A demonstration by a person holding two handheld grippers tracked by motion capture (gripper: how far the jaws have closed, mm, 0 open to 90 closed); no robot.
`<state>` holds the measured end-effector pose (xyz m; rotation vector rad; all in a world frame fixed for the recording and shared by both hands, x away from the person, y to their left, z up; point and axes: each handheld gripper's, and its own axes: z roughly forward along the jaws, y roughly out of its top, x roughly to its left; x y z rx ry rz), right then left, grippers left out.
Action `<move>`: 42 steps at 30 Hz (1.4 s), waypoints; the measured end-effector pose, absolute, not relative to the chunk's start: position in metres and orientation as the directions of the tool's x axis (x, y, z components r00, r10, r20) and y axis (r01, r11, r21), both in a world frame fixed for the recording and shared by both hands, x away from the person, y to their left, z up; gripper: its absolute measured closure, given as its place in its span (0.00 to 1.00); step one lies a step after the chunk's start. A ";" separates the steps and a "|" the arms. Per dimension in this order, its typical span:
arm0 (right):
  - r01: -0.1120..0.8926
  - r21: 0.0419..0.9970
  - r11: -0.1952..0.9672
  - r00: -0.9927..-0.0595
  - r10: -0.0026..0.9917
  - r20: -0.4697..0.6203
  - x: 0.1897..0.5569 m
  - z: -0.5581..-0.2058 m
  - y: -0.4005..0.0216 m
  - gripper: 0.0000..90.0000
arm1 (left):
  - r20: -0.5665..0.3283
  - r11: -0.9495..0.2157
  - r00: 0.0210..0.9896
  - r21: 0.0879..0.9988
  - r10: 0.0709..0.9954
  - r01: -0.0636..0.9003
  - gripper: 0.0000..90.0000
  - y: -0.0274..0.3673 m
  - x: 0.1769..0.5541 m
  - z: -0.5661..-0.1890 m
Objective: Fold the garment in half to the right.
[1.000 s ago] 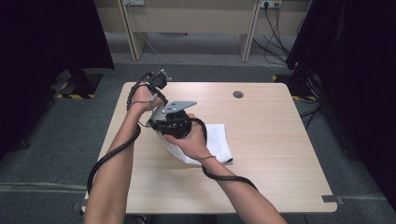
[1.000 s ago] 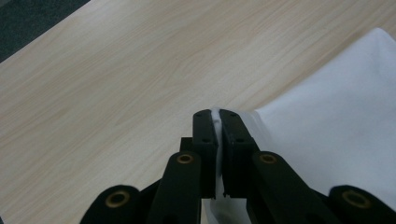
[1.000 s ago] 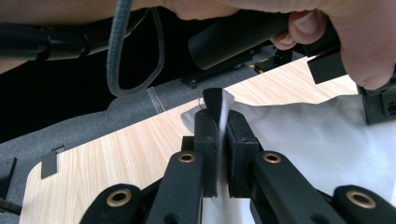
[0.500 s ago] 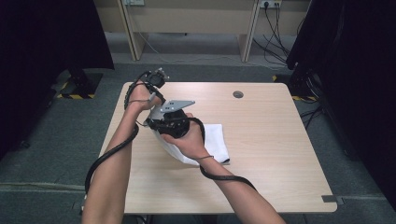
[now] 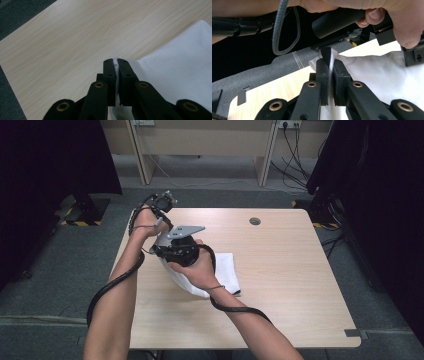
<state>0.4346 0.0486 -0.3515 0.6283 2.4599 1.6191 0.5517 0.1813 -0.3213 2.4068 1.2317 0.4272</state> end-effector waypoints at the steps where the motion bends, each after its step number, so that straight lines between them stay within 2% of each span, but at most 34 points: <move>1: 0.271 0.902 0.337 -0.905 0.409 0.119 0.434 -0.351 0.049 0.95 | 0.086 -0.531 0.565 0.480 0.820 0.698 0.95 0.181 0.552 -0.321; 42: 0.264 0.912 0.315 -0.907 0.403 0.123 0.434 -0.343 0.061 0.95 | 0.114 -0.531 0.548 0.471 0.829 0.705 0.95 0.189 0.550 -0.307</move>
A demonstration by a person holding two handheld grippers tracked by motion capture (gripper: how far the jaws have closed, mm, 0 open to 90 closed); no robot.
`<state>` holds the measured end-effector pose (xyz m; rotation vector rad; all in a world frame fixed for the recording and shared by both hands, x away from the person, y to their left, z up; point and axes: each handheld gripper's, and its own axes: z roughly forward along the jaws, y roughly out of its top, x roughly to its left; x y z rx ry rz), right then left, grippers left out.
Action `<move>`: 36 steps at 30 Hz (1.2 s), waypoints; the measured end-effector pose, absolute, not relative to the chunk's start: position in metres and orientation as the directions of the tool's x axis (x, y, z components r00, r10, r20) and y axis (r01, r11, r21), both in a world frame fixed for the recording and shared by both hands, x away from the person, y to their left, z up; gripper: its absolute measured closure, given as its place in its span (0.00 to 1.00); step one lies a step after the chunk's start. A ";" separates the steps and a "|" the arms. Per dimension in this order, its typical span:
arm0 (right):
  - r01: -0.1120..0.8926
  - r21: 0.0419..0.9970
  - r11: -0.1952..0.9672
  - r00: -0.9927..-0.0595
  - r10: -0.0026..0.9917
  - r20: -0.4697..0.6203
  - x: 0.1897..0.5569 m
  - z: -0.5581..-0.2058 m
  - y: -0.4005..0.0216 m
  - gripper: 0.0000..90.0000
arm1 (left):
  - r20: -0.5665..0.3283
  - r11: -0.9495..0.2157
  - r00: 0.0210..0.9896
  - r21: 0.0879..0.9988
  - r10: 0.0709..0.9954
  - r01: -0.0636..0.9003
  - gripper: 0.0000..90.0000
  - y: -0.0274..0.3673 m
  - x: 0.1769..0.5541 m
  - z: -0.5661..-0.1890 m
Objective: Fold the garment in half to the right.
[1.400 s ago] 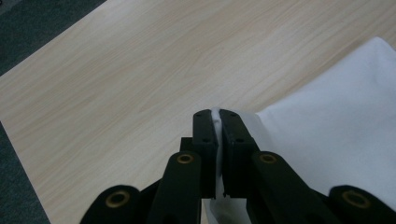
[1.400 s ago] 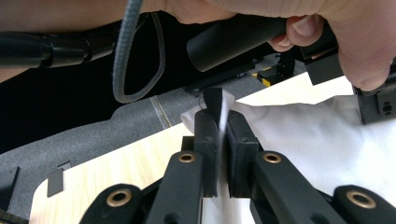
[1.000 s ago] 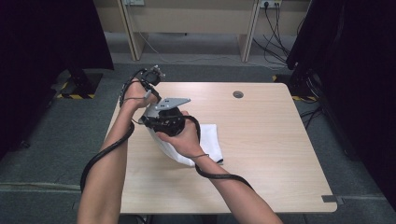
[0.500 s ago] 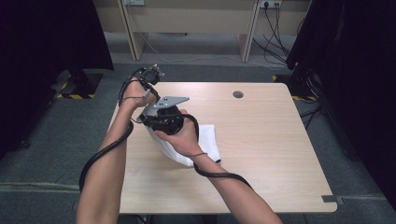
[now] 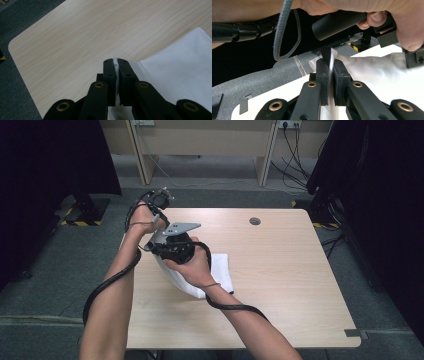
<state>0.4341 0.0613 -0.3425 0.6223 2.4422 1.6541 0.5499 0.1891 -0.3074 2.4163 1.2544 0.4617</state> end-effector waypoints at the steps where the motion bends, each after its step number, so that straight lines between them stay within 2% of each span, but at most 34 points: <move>1: 0.264 0.912 0.315 -0.907 0.403 0.123 0.434 -0.343 0.061 0.95 | 0.116 -0.532 0.549 0.469 0.828 0.704 0.95 0.189 0.550 -0.307; 19: 0.258 0.912 0.320 -0.911 0.396 0.118 0.433 -0.343 0.061 0.95 | 0.118 -0.529 0.545 0.472 0.830 0.705 0.95 0.187 0.549 -0.307; 36: 0.261 0.915 0.309 -0.900 0.420 0.115 0.432 -0.343 0.036 0.95 | 0.104 -0.540 0.567 0.479 0.817 0.692 0.95 0.167 0.550 -0.309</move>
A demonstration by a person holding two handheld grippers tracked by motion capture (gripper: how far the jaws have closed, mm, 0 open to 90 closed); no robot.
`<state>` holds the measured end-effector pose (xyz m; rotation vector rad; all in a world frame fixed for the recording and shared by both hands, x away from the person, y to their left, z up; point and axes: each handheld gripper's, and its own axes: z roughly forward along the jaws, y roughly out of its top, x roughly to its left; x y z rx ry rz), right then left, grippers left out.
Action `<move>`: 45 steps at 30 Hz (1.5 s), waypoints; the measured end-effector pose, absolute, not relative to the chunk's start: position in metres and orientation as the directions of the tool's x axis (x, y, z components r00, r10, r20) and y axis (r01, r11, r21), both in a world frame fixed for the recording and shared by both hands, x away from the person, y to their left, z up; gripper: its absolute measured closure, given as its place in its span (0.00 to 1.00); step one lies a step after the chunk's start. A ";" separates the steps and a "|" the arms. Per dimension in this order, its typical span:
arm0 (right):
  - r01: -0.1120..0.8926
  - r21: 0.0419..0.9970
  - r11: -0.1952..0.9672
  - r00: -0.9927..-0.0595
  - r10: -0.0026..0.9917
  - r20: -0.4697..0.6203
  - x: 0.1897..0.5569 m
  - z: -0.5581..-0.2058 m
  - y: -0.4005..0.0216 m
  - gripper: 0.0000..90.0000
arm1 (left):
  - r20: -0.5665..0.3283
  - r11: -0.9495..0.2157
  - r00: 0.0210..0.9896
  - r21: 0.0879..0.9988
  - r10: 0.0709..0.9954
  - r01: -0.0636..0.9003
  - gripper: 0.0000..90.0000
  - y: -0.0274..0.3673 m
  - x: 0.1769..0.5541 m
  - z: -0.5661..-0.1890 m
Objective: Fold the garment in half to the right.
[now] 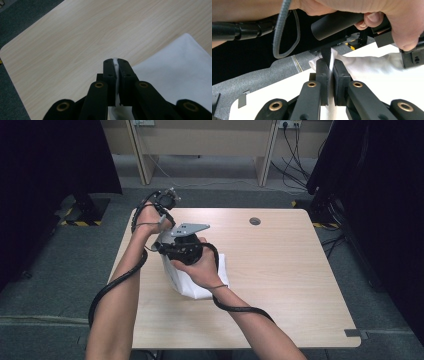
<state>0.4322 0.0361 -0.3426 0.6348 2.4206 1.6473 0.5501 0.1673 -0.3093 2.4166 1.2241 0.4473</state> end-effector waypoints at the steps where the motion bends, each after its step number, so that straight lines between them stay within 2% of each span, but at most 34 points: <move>1: 0.261 0.915 0.307 -0.899 0.422 0.115 0.432 -0.343 0.034 0.95 | 0.103 -0.541 0.568 0.478 0.816 0.691 0.95 0.166 0.550 -0.309; 19: 0.267 0.920 0.287 -0.884 0.453 0.115 0.429 -0.346 0.008 0.95 | 0.102 -0.563 0.593 0.475 0.799 0.676 0.95 0.140 0.552 -0.313; 45: 0.284 0.919 0.273 -0.866 0.484 0.123 0.427 -0.352 -0.011 0.95 | 0.099 -0.573 0.605 0.467 0.790 0.673 0.95 0.124 0.552 -0.317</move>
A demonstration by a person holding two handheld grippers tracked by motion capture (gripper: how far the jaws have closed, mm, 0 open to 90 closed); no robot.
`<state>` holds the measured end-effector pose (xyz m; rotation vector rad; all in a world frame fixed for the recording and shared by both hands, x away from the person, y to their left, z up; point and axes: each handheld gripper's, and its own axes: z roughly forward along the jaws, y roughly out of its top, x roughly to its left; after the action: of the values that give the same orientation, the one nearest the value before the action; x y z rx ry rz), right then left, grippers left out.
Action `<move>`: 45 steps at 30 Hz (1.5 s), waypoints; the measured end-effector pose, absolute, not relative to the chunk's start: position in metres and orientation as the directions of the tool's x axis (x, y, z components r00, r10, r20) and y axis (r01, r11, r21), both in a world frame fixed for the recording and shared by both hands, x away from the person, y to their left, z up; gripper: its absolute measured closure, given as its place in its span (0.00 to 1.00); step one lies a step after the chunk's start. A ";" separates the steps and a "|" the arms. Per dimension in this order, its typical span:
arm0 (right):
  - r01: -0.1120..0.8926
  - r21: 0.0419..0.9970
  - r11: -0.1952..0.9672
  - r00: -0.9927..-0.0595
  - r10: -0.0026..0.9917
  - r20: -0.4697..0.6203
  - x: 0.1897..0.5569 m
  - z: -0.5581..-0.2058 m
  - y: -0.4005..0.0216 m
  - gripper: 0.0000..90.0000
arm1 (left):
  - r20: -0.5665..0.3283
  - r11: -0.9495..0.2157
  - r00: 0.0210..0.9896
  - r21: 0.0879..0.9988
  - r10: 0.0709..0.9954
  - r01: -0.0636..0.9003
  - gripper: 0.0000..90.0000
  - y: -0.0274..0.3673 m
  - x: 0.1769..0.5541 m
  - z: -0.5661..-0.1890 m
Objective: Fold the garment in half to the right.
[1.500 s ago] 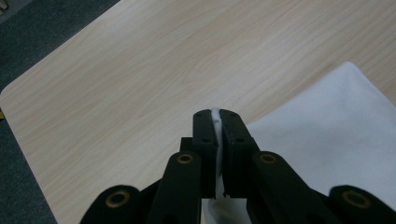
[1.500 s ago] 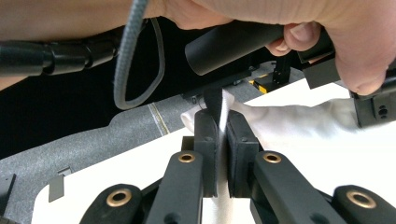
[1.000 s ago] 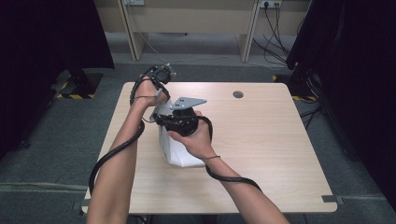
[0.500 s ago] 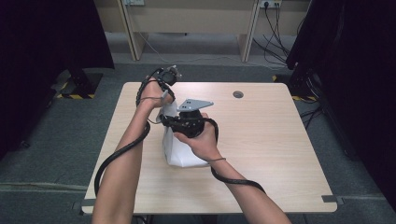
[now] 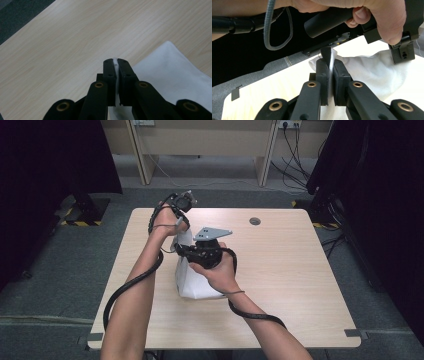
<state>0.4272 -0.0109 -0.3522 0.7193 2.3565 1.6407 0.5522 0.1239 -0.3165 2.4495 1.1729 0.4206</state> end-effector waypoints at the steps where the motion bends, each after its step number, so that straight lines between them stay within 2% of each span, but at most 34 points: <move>1: 0.284 0.919 0.273 -0.866 0.485 0.123 0.427 -0.352 -0.012 0.95 | 0.099 -0.576 0.606 0.465 0.789 0.673 0.95 0.123 0.552 -0.317; 45: 0.306 0.915 0.264 -0.846 0.517 0.134 0.427 -0.363 -0.036 0.95 | 0.089 -0.590 0.627 0.464 0.774 0.661 0.95 0.101 0.554 -0.328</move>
<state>0.4267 -0.0364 -0.3627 0.7723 2.3383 1.6225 0.5543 0.1005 -0.3280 2.4633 1.1408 0.3973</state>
